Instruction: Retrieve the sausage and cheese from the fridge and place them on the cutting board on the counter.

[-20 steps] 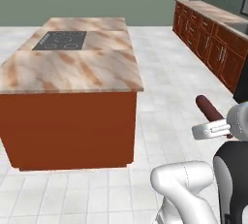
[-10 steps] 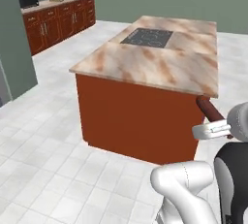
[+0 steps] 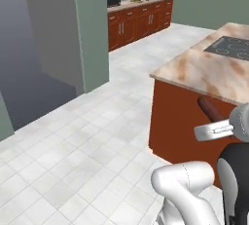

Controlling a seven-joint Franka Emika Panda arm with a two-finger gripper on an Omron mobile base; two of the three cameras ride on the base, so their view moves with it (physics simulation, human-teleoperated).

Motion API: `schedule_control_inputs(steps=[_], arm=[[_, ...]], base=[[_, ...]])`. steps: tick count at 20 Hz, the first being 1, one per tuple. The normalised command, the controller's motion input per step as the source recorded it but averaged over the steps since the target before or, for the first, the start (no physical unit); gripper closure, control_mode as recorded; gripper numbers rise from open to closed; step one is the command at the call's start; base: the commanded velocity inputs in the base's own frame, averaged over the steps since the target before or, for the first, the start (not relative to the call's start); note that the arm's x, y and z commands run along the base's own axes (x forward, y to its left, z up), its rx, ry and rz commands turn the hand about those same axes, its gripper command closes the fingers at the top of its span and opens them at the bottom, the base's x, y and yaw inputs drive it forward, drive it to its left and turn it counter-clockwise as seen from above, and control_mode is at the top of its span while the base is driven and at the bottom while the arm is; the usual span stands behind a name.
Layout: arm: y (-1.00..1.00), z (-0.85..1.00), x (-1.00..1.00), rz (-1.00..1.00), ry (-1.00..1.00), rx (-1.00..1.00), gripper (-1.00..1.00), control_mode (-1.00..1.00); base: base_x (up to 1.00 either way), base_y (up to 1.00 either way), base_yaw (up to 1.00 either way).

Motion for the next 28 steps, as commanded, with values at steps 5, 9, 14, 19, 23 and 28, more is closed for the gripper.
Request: schedule_control_inputs(steps=[5, 9, 14, 19, 23, 28], arm=[[0.0, 0.0, 0.0, 0.0, 0.0, 0.0, 1.0, 1.0], [0.0, 0.0, 0.0, 0.0, 0.0, 0.0, 1.0, 1.0], [0.0, 0.0, 0.0, 0.0, 0.0, 0.0, 1.0, 1.0], [0.0, 0.0, 0.0, 0.0, 0.0, 0.0, 1.0, 1.0], [0.0, 0.0, 0.0, 0.0, 0.0, 0.0, 1.0, 1.0], [0.0, 0.0, 0.0, 0.0, 0.0, 0.0, 1.0, 1.0]], base=[[1.0, 0.16, 0.19], [1.0, 0.0, -0.04], [1.0, 0.46, -0.39], [1.0, 0.84, -0.57], [1.0, 0.96, -0.49], [0.98, 1.0, -0.4]])
